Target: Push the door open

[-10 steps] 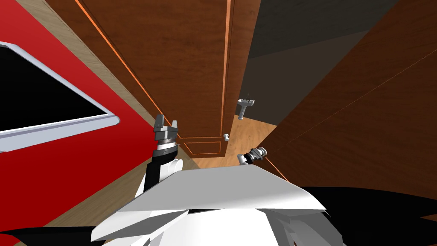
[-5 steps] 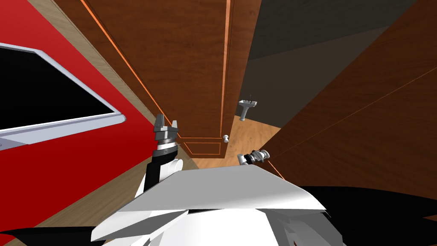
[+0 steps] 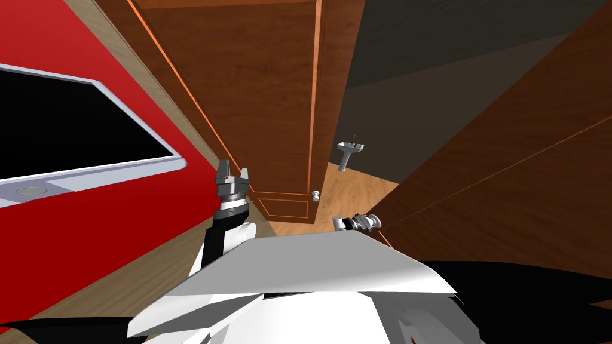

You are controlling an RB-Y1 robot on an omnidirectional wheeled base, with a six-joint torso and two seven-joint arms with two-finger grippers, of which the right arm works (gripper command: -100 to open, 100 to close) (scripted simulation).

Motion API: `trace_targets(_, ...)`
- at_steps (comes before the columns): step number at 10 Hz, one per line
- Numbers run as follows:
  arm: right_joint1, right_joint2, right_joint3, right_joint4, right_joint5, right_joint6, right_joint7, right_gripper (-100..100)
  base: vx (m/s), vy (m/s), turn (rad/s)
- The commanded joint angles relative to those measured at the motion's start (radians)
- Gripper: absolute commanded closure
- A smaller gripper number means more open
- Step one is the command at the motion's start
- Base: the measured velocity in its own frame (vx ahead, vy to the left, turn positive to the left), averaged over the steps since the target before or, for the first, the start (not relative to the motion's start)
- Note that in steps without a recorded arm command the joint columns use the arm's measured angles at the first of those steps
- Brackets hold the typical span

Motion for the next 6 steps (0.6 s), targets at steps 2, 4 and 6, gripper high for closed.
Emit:
trace_targets(2,0.016,-0.006,-0.010,-0.042,-0.007,-0.001,0.018,100,0.002,-0.079,0.034)
trace_targets(4,0.015,-0.034,-0.039,-0.008,-0.035,-0.026,0.022,100,0.044,-0.133,0.132)
trace_targets(6,0.013,-0.048,-0.066,-0.038,-0.061,-0.048,0.026,100,-0.013,-0.094,0.063)
